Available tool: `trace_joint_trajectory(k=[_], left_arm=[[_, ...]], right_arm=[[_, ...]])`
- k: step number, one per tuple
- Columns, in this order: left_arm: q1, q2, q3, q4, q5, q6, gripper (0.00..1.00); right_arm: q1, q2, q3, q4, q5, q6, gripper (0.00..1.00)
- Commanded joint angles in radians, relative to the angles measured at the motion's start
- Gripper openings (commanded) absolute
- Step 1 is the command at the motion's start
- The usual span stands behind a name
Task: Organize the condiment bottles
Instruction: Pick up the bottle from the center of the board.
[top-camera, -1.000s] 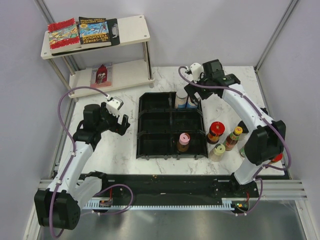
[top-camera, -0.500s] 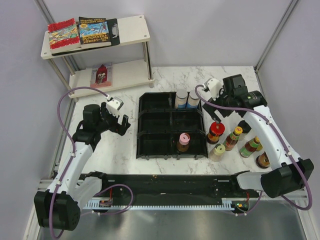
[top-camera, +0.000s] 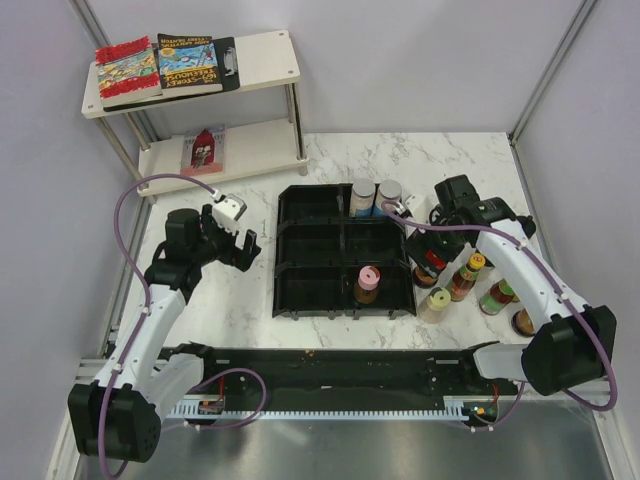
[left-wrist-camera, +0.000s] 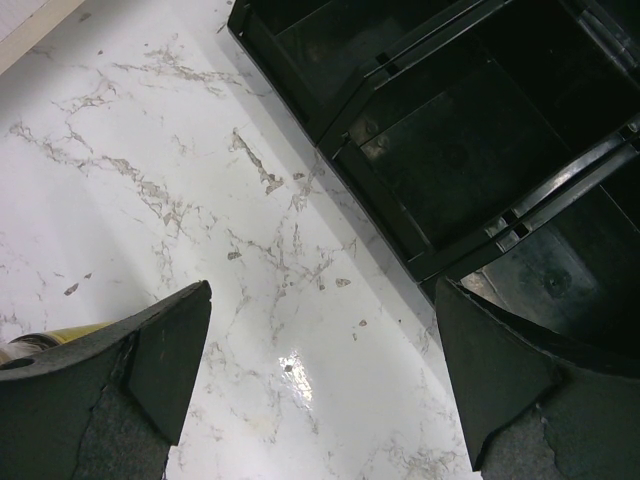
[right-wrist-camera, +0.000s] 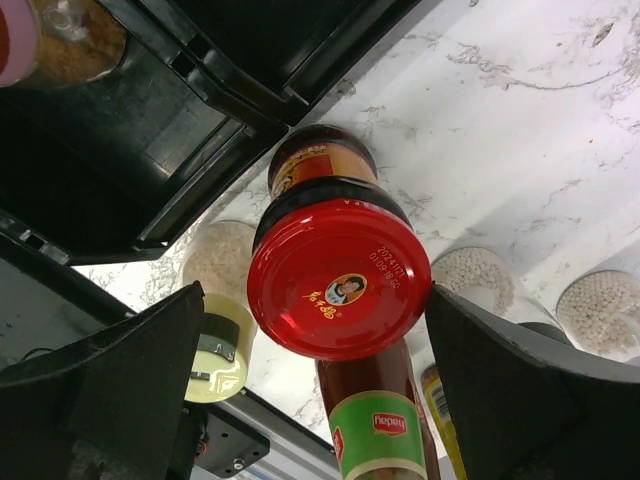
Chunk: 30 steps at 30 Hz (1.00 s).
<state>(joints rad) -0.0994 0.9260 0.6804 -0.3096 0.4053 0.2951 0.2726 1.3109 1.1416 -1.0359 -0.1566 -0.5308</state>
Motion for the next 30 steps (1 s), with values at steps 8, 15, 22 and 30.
trace_joint_trajectory(k=[8, 15, 22, 30], left_arm=[[0.009, -0.018, 0.018, -0.003, 0.04, -0.01, 1.0], [0.01, -0.021, 0.018, -0.002, 0.041, -0.008, 1.0], [0.012, -0.016, 0.015, -0.002, 0.047, -0.007, 1.0], [0.012, -0.019, 0.016, -0.002, 0.047, -0.007, 1.0]], right_arm=[[-0.003, 0.054, -0.066, 0.12, -0.014, 0.006, 0.94], [-0.003, 0.07, -0.065, 0.136, 0.0, 0.017, 0.67], [-0.006, 0.041, -0.016, 0.073, 0.034, -0.011, 0.08], [-0.006, 0.043, 0.191, -0.015, 0.031, -0.012, 0.0]])
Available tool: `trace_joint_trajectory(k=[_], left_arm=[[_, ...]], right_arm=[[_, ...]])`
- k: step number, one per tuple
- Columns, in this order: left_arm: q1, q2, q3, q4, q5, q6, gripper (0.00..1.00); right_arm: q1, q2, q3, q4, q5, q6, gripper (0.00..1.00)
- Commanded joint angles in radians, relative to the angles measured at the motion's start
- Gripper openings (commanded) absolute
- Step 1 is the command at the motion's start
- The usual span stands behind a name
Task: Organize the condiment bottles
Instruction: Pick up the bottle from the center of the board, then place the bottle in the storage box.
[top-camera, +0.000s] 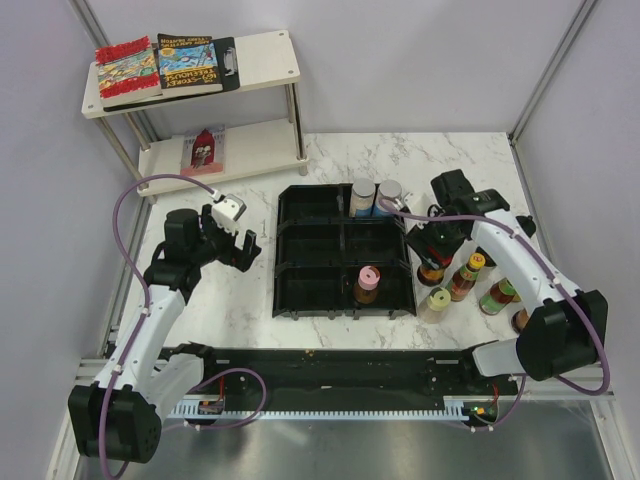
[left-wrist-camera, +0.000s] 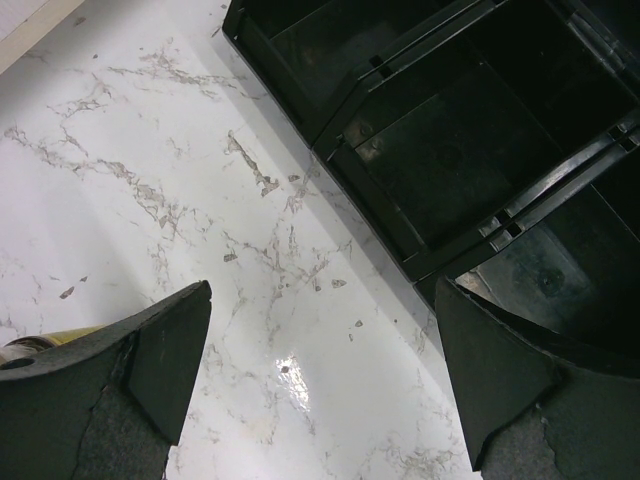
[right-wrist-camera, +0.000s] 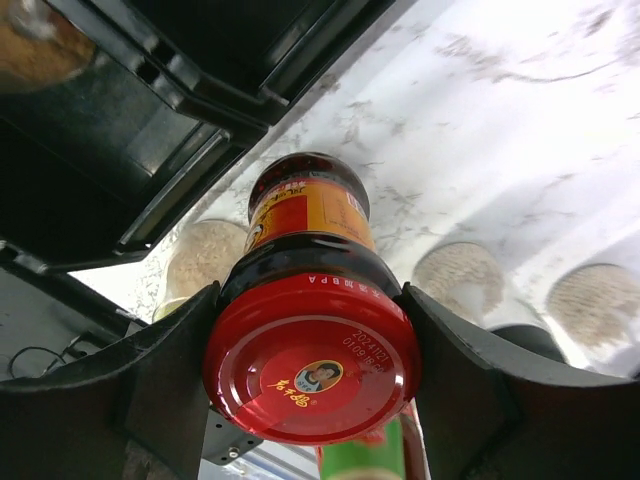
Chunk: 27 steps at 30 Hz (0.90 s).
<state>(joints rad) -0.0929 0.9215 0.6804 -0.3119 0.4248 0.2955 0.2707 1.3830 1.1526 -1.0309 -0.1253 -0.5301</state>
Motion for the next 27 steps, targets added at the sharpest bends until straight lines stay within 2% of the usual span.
trace_joint_trajectory(k=[1, 8, 13, 23, 27], left_arm=[[0.007, -0.016, 0.016, 0.002, 0.026, -0.009, 0.99], [0.009, -0.018, 0.016, 0.0, 0.025, -0.009, 0.99], [0.009, -0.015, 0.016, 0.002, 0.02, -0.004, 1.0], [0.01, -0.015, 0.01, 0.01, 0.009, 0.001, 0.99], [0.01, -0.023, 0.005, 0.013, 0.008, 0.005, 0.99]], right_arm=[[-0.004, -0.022, 0.203, -0.029, -0.002, -0.011, 0.0], [0.008, 0.045, 0.398, -0.073, -0.03, 0.007, 0.0], [0.053, 0.135, 0.611, -0.118, -0.048, 0.019, 0.0], [0.246, 0.362, 1.034, -0.13, -0.028, 0.03, 0.0], [0.327, 0.43, 1.084, -0.077, -0.03, 0.024, 0.0]])
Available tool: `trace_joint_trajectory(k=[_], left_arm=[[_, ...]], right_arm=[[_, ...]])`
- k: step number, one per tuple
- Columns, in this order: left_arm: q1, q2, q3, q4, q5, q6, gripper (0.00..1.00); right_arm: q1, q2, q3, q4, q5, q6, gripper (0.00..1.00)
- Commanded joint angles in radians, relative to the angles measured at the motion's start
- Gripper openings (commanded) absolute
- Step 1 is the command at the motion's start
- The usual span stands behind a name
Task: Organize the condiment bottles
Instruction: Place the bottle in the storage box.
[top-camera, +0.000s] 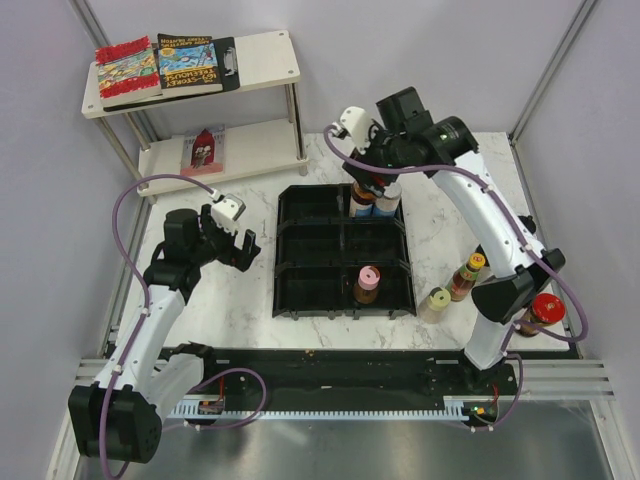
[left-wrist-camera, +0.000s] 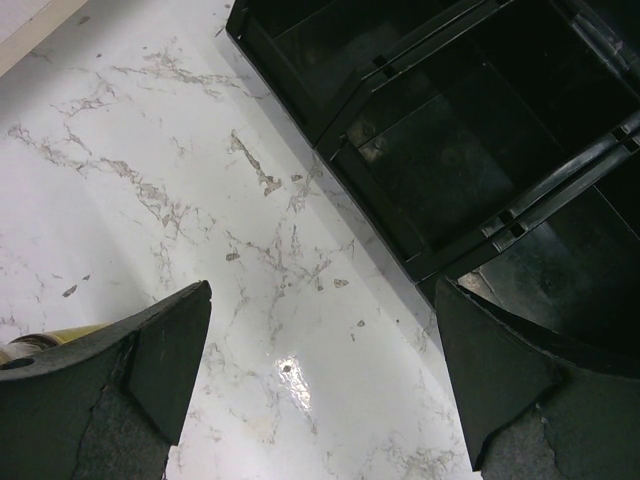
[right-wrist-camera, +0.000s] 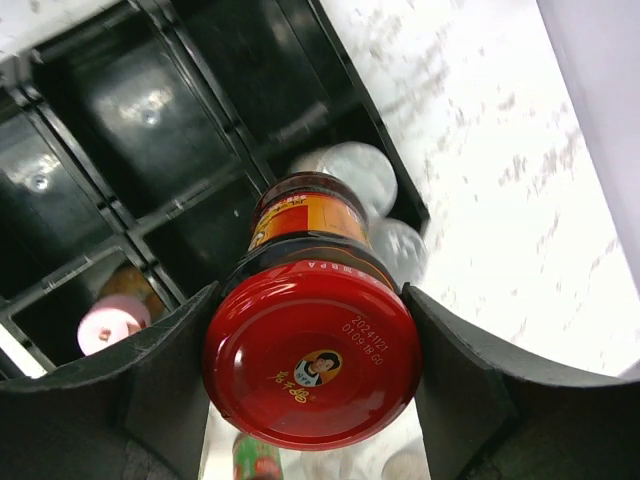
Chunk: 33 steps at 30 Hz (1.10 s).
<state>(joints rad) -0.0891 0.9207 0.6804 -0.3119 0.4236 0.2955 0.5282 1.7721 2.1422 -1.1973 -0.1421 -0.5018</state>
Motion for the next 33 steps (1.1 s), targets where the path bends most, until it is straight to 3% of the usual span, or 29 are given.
trace_joint_trajectory(k=[1, 7, 16, 33], left_arm=[[0.006, -0.029, 0.002, 0.017, 0.007, 0.007, 1.0], [0.009, -0.036, -0.004, 0.025, -0.008, 0.011, 1.0], [0.009, -0.017, -0.007, 0.031, -0.019, 0.019, 1.0], [0.009, 0.006, -0.008, 0.033, -0.028, 0.022, 1.0]], right_arm=[[0.085, 0.05, 0.091, 0.109, -0.011, -0.007, 0.0], [0.182, 0.128, 0.093, 0.312, 0.013, 0.003, 0.0], [0.211, 0.251, 0.073, 0.485, 0.032, 0.031, 0.0], [0.213, 0.4, 0.03, 0.585, 0.075, 0.023, 0.0]])
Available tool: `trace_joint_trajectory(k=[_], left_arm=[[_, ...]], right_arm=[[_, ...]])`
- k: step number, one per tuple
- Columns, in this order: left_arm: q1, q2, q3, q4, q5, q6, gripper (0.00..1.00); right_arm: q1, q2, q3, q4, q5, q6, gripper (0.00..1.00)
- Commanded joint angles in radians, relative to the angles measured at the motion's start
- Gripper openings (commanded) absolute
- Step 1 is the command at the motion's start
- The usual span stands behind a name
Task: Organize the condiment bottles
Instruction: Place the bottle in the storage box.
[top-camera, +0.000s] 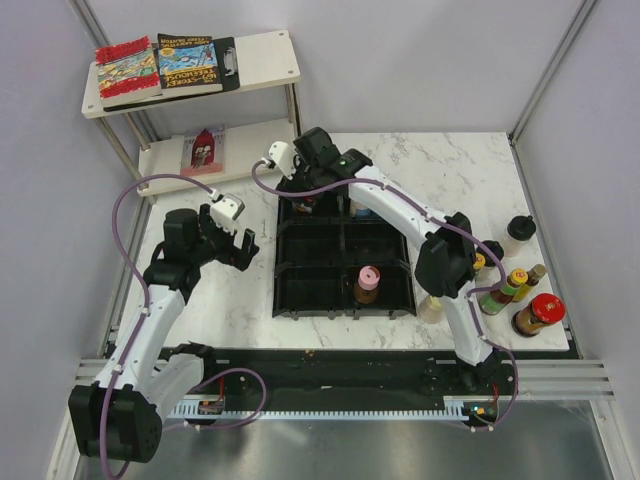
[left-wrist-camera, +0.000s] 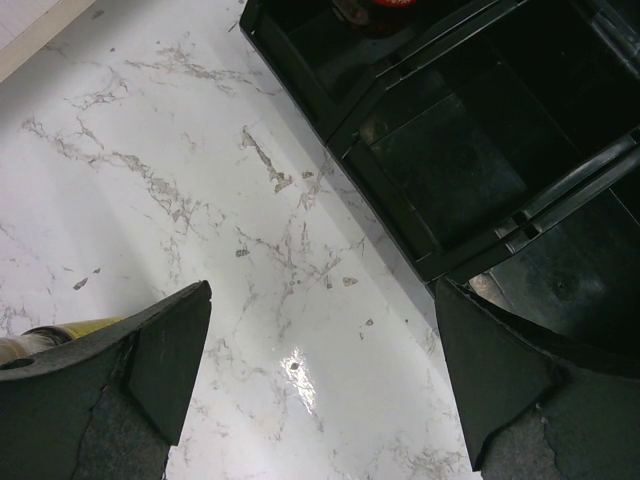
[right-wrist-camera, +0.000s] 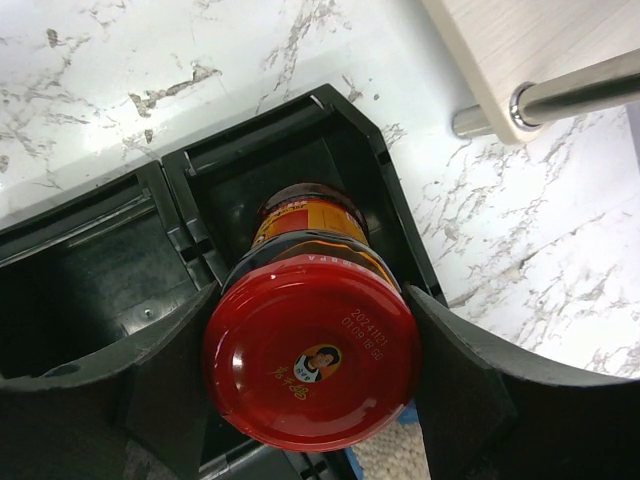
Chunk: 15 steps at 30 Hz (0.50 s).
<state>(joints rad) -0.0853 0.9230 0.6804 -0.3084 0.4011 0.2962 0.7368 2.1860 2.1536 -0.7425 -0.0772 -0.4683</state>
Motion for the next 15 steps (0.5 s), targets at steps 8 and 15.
trace_joint_trajectory(k=[8, 15], left_arm=[[0.005, 0.005, -0.01, 0.031, -0.002, 0.024, 0.99], [0.005, 0.005, -0.01, 0.031, 0.002, 0.026, 0.99]], right_arm=[[0.003, 0.021, -0.017, 0.167, 0.008, -0.013, 0.0], [0.004, 0.064, 0.0, 0.187, -0.009, 0.008, 0.0]])
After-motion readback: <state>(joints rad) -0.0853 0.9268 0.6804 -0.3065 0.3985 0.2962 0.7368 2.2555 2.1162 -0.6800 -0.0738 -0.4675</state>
